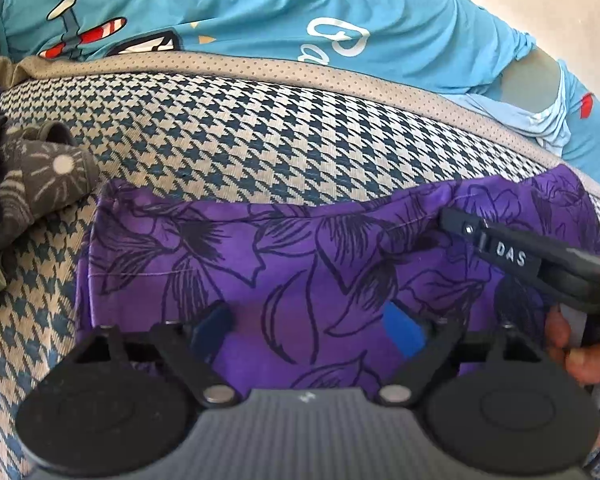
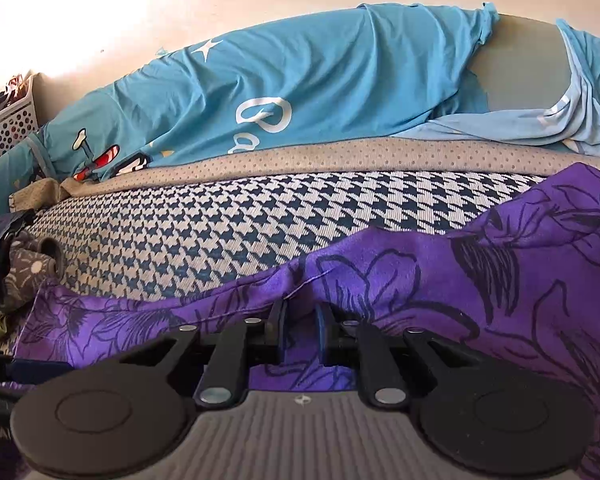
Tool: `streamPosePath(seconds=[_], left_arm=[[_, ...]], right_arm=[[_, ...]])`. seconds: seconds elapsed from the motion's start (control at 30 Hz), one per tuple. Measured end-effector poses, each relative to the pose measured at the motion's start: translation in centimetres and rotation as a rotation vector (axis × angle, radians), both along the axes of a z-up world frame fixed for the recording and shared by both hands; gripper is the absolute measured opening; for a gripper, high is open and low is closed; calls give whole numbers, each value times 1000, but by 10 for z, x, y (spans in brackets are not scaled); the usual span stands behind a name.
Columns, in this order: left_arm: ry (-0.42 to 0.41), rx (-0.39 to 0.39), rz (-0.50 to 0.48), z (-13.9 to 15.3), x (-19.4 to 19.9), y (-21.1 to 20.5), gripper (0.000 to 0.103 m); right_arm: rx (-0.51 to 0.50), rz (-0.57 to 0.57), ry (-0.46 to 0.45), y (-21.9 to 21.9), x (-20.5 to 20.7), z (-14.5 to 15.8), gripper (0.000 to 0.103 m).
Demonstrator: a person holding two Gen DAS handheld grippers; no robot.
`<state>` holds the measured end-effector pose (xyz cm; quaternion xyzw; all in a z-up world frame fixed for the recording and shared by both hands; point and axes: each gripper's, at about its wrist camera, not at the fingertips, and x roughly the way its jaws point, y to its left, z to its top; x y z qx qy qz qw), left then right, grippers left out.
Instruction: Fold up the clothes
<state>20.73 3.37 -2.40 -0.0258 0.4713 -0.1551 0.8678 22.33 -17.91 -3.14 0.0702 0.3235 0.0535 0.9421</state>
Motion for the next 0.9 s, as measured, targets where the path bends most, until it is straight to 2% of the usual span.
streamPosePath(seconds=[0.2, 0.4, 0.47, 0.53, 0.67, 0.9], left_arm=[[-11, 38, -1, -1, -1, -8, 89], [8, -5, 29, 2, 2, 2, 89], [13, -12, 42, 4, 2, 6, 89], [8, -4, 48, 6, 1, 7, 89], [0, 23, 43, 9, -2, 5, 89], [-12, 83, 22, 7, -7, 0, 89]], right_arm=[[14, -16, -18, -1, 10, 0, 12], [99, -37, 4, -15, 11, 12, 13], [105, -34, -7, -19, 3, 22, 18], [114, -25, -14, -24, -5, 31, 18], [191, -4, 23, -37, -20, 39, 18], [279, 37, 152, -42, -37, 26, 18]])
